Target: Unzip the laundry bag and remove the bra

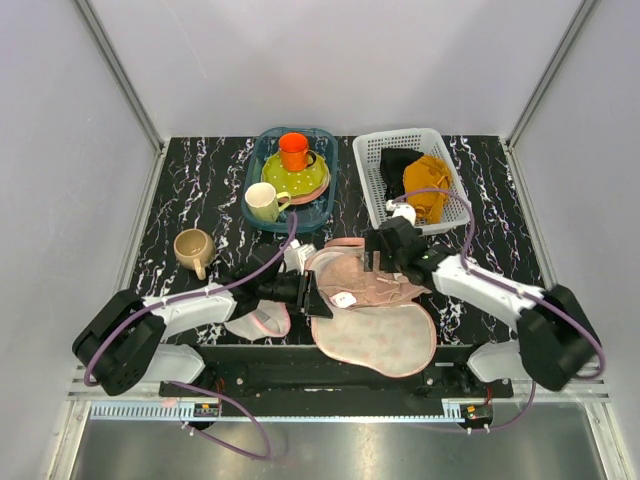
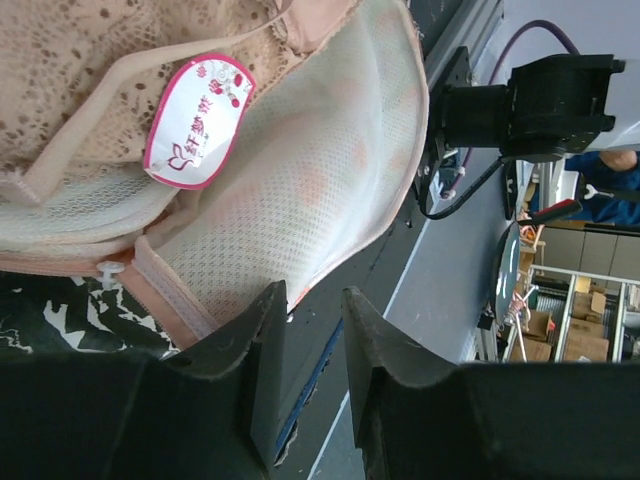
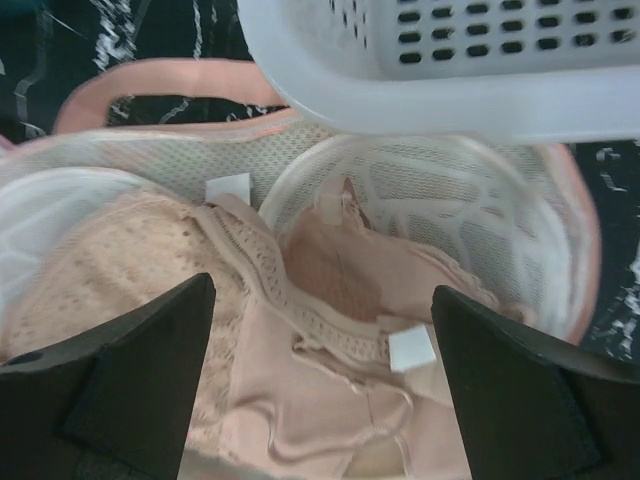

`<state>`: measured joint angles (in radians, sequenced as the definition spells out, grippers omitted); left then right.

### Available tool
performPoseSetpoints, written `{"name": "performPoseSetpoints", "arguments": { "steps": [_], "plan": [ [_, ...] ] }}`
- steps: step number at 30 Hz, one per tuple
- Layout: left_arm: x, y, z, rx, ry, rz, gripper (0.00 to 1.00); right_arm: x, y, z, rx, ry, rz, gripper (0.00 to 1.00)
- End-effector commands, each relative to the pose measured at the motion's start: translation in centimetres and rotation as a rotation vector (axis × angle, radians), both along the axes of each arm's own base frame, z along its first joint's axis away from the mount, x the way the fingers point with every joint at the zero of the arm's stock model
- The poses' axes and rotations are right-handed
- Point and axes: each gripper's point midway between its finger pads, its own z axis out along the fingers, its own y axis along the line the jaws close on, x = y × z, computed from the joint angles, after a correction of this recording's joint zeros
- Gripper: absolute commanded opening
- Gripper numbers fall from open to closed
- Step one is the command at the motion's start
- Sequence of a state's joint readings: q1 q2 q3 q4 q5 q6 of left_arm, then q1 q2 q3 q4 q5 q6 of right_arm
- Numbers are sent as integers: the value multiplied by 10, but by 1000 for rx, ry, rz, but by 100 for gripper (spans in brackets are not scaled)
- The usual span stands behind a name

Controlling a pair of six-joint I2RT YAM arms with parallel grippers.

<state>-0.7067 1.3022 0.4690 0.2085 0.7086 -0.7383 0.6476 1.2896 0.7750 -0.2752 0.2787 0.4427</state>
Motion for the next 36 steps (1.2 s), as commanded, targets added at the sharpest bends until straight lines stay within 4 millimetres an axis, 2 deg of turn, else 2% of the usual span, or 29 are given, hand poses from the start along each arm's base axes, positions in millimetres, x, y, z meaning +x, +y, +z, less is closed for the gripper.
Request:
{"name": "performPoseSetpoints", "arguments": {
  "steps": [1, 3, 4, 5, 6, 7, 8, 9, 10, 11, 13, 15, 17, 18, 20, 22, 25, 26, 28, 29, 30, 31, 32, 34, 36],
  "plan": [
    [12, -1, 9, 11, -78, 30, 31, 21, 23, -18, 31, 7, 10, 92],
    [18, -1, 10, 22, -94, 55, 31, 22, 25, -25, 40, 14, 1, 73],
    [18, -1, 11, 24, -96, 60, 31, 22, 24, -24, 38, 10, -8, 38],
    [20, -1, 13, 23, -101, 66, 31, 22, 23, -22, 41, 2, -12, 19],
    [23, -1, 13, 27, -104, 77, 31, 23, 20, -11, 49, -25, -17, 5],
    [24, -1, 14, 26, -107, 84, 31, 23, 18, -3, 43, -41, -20, 0],
    [25, -1, 15, 27, -110, 91, 31, 22, 15, 5, 42, -60, -20, 0],
    [28, 0, 16, 31, -118, 104, 30, 20, 11, 28, 61, -103, -18, 0],
    [29, 0, 15, 37, -117, 112, 30, 19, 9, 40, 68, -126, -19, 0],
    [31, 0, 18, 36, -124, 119, 30, 16, 5, 64, 93, -178, -12, 0],
    [36, 3, 16, 55, -128, 145, 30, 11, 3, 93, 118, -224, 9, 0],
    [46, 7, 15, 89, -140, 183, 30, 4, 2, 133, 175, -292, 24, 0],
    [52, 8, 19, 89, -153, 192, 30, -1, 4, 165, 240, -338, 40, 0],
    [51, 7, 22, 81, -158, 187, 30, 0, 1, 189, 257, -382, 20, 0],
    [54, 6, 28, 66, -172, 190, 29, 7, -9, 223, 257, -462, -27, 0],
    [55, 6, 32, 67, -181, 194, 29, 20, -26, 247, 222, -552, -118, 0],
    [57, 7, 35, 65, -188, 205, 29, 44, -42, 288, 139, -667, -212, 0],
    [58, 8, 36, 64, -190, 210, 29, 60, -44, 302, 123, -689, -239, 0],
    [57, 9, 37, 67, -192, 209, 29, 82, -52, 312, 107, -703, -291, 0],
    [56, 10, 37, 73, -195, 206, 29, 100, -50, 312, 115, -692, -301, 0],
    [56, 11, 38, 83, -205, 200, 29, 117, -62, 312, 137, -685, -312, 0],
    [53, 14, 41, 91, -207, 198, 29, 128, -63, 309, 168, -675, -332, 0],
    [54, 18, 41, 105, -217, 210, 29, 146, -65, 303, 164, -665, -349, 0],
    [51, 24, 47, 118, -234, 220, 29, 167, -81, 291, 161, -646, -413, 0],
    [52, 31, 50, 131, -239, 249, 29, 190, -92, 263, 184, -598, -445, 0]
  ]
}}
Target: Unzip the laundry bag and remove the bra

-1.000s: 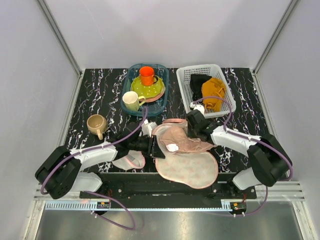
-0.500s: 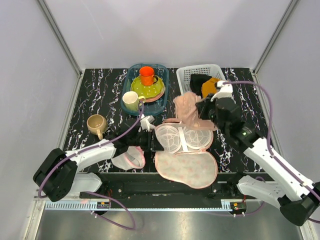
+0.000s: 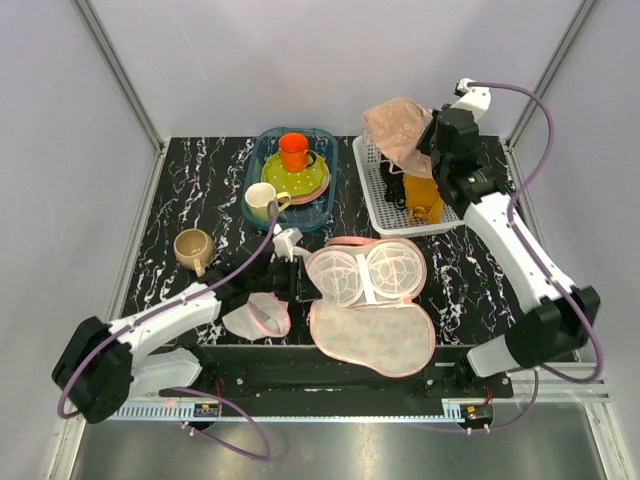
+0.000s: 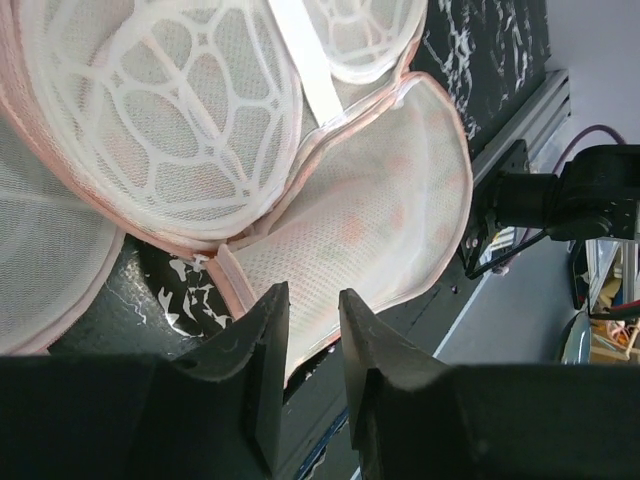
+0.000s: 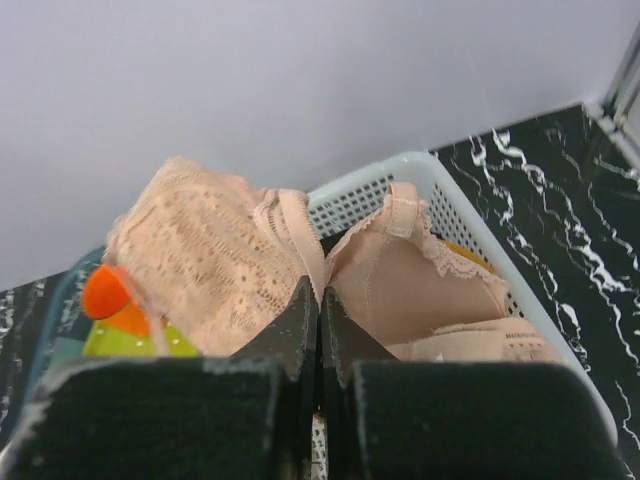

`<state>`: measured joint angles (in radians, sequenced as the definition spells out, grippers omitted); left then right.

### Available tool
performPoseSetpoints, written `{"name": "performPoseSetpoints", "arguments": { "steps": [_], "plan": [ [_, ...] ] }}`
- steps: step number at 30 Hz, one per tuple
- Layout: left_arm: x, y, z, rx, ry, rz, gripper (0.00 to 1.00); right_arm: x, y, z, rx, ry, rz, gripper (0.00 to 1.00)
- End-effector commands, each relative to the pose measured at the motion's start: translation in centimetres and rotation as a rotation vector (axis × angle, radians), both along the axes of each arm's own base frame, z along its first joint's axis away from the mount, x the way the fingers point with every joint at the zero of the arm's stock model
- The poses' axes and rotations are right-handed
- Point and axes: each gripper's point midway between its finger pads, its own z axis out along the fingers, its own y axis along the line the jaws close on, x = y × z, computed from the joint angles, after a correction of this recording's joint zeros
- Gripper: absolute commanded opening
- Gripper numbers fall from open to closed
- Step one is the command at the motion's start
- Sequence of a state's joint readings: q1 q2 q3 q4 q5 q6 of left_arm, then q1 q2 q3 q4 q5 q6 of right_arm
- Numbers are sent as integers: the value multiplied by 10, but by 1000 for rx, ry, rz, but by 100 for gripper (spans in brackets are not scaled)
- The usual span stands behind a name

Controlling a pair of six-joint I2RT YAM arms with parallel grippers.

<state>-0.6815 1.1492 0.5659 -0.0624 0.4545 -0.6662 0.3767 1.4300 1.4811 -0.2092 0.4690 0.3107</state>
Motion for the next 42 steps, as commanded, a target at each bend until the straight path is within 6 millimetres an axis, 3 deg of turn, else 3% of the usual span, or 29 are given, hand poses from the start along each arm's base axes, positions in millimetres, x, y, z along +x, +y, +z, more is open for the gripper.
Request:
{"name": "performPoseSetpoints", "arguments": {
  "steps": [1, 2, 4, 5, 8, 9, 10, 13, 16, 17, 19, 20, 23, 31, 34, 38, 42],
  "plan": [
    [13, 9, 31, -4, -101, 59, 29, 39, -17, -24, 127, 12, -51, 0],
    [14, 11, 38, -17, -116, 73, 29, 48, -15, -53, 130, 60, -56, 0],
    [14, 12, 40, -28, -114, 95, 29, 56, -11, -86, 131, 120, -46, 0],
    [14, 13, 42, -34, -121, 106, 29, 63, -8, -121, 113, 189, -47, 5],
    [16, 15, 42, -36, -115, 124, 35, 60, -9, -157, 68, 295, -52, 82],
    [15, 15, 40, -28, -105, 124, 38, 58, -7, -155, 79, 292, -34, 99],
    [15, 15, 38, -23, -100, 129, 41, 54, -6, -149, 87, 278, -22, 100],
    [19, 20, 30, 16, -83, 162, 55, 33, -10, -101, 104, 164, 2, 100],
    [29, 28, 22, 65, -84, 225, 63, 12, -17, -89, 52, 133, 8, 100],
    [32, 30, 19, 78, -88, 242, 65, 4, -19, -101, 28, 164, 9, 100],
    [35, 30, 12, 89, -73, 244, 68, -11, -23, -105, -2, 187, 15, 100],
    [33, 27, 11, 84, -62, 228, 69, -23, -25, -125, -22, 249, 23, 100],
    [32, 23, 8, 80, -48, 213, 70, -57, -29, -146, -36, 324, 32, 100],
    [36, 22, 14, 74, -72, 213, 71, -145, -56, -167, -4, 412, -9, 100],
    [39, 24, 27, 63, -107, 220, 71, -168, -63, -173, 20, 466, -35, 100],
    [42, 33, 39, 96, -153, 236, 72, -188, -90, -184, 1, 553, -210, 100],
    [45, 44, 52, 111, -214, 259, 72, -197, -89, -194, -30, 656, -201, 100]
  ]
}}
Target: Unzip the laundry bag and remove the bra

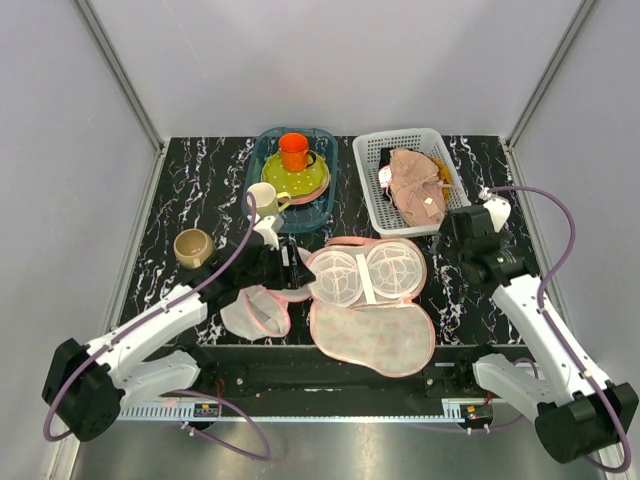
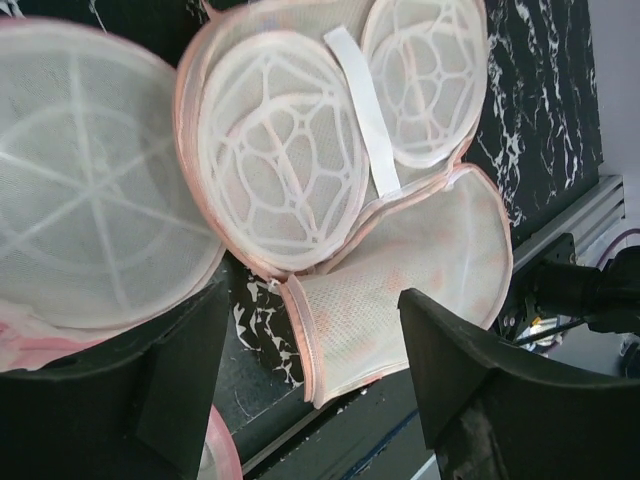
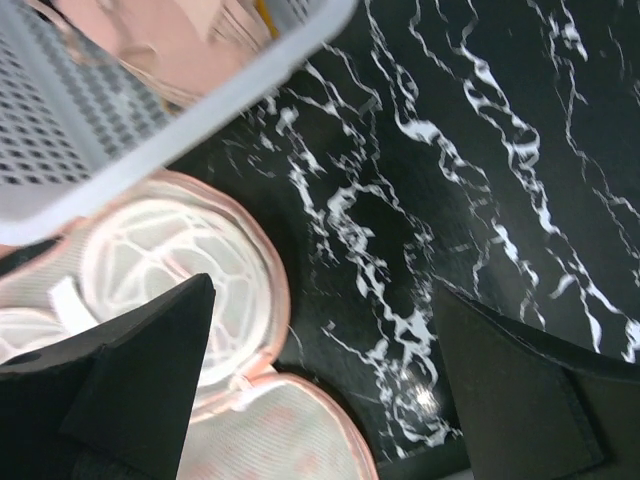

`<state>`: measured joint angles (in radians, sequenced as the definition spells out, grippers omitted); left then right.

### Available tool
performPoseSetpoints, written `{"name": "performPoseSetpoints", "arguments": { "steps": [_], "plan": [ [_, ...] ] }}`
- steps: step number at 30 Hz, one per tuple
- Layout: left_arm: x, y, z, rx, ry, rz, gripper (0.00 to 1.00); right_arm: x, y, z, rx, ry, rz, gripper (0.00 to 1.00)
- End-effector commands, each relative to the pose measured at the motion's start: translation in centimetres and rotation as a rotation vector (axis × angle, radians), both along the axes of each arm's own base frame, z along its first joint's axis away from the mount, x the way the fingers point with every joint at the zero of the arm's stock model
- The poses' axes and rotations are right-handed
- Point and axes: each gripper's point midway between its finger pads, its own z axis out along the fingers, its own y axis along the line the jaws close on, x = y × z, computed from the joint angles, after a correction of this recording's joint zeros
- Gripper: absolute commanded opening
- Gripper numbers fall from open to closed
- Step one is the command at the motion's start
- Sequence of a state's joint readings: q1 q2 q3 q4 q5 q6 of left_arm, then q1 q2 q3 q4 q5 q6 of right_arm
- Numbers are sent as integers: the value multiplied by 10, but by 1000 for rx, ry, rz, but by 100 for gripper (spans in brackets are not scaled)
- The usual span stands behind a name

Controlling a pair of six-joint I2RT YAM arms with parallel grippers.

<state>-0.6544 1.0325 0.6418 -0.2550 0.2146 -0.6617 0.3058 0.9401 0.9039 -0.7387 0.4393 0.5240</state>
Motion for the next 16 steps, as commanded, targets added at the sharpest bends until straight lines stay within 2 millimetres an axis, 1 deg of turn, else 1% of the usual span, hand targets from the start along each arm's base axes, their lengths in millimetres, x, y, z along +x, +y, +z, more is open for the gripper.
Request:
{"name": "performPoseSetpoints", "arguments": {
  "steps": [1, 6, 7, 8, 14, 16],
  "plan": [
    [16, 13, 35, 7, -146, 52, 72, -18, -9, -8, -37, 116, -47, 100],
    [15, 19, 31, -10, -153, 91, 72, -23, -10, -17, -22, 106, -57, 100],
    [15, 19, 32, -19, -158, 100, 73, -22, -8, -17, -7, 92, -51, 100],
    [14, 21, 29, -22, -150, 110, 72, -22, -8, -18, -1, 85, -54, 100],
    [14, 28, 38, -32, -200, 134, 73, -26, -9, -19, 32, 45, -88, 100],
    [14, 30, 38, -25, -201, 143, 73, -25, -10, -19, 29, 41, -94, 100]
  ]
}}
